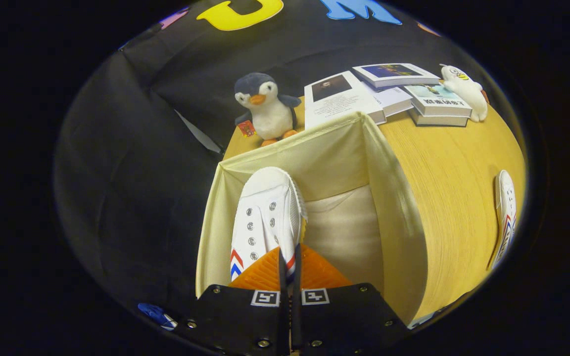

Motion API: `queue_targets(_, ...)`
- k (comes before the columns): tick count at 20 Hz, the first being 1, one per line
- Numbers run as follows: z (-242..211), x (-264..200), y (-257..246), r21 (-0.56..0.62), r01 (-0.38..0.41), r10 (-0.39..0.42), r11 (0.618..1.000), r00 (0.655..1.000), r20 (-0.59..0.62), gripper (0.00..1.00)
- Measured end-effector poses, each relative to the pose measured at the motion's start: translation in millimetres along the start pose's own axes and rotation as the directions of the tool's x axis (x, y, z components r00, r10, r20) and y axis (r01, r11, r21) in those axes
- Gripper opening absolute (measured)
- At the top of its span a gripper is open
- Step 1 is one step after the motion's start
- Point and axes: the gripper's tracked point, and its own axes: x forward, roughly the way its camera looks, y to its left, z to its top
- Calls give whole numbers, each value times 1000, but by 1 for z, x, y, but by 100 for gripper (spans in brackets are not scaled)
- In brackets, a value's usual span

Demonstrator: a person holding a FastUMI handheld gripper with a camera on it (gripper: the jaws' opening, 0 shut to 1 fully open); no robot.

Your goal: Open the storage box then place both shoes into the box .Put the left shoe in first, then the right shoe, with the right side of both shoes facing outward in a uniform manner.

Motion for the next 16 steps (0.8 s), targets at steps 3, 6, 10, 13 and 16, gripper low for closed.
queue_targets(3,-6,10,-1,-32,20,-20,999,1000,-20,2)
queue_targets(6,-10,12,8,-76,-30,28,997,999,-33,13)
queue_targets(10,10,-18,12,-179,-73,84,981,995,56,53)
queue_targets(13,33,-44,-9,-278,-35,76,960,988,137,98)
queue_targets(16,50,-78,-37,-329,16,53,944,979,198,98)
